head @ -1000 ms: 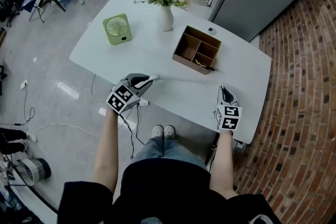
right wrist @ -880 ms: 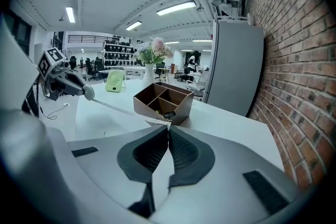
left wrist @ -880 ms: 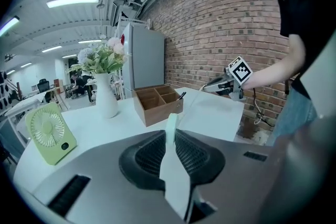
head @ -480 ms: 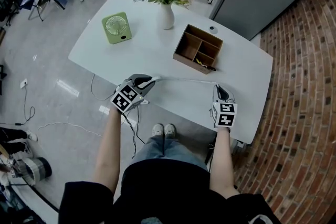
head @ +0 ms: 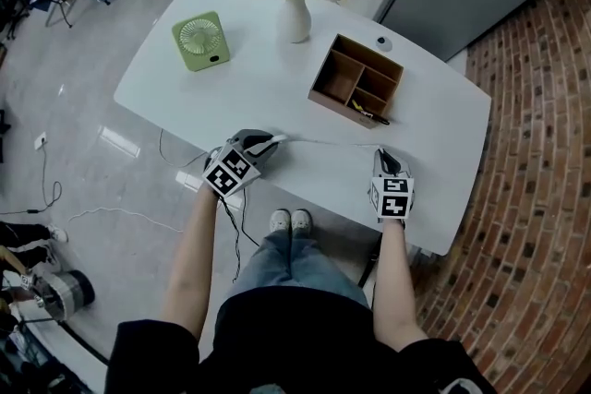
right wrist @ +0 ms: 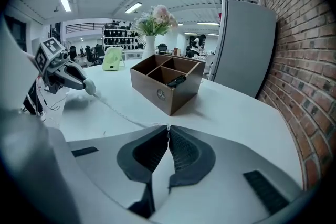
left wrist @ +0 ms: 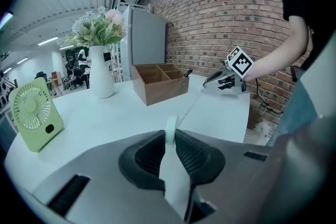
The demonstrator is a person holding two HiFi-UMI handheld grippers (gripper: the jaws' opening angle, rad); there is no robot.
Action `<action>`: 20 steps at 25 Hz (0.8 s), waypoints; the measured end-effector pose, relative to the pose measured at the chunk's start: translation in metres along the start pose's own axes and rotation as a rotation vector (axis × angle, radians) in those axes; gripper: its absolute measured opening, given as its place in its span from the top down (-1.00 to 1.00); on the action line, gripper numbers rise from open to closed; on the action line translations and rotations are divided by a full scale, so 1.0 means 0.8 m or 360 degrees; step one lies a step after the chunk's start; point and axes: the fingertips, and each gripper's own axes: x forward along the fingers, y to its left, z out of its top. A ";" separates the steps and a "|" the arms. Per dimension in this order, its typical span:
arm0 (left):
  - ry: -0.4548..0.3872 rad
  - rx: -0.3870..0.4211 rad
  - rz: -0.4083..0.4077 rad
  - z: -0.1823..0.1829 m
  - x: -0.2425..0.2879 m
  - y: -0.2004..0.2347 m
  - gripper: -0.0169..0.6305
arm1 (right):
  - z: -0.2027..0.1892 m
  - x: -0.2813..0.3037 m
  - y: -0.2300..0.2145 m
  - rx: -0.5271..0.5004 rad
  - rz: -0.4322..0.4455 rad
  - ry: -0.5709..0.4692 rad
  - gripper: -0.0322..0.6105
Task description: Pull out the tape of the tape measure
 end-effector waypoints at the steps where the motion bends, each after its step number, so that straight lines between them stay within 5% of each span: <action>1: 0.0003 -0.0001 -0.0003 0.000 0.003 0.002 0.73 | -0.001 0.005 0.000 -0.0002 -0.0004 0.0015 0.87; 20: 0.0044 0.0017 -0.0053 -0.011 0.020 0.015 0.71 | -0.021 0.029 -0.011 0.0009 -0.0059 0.0116 0.86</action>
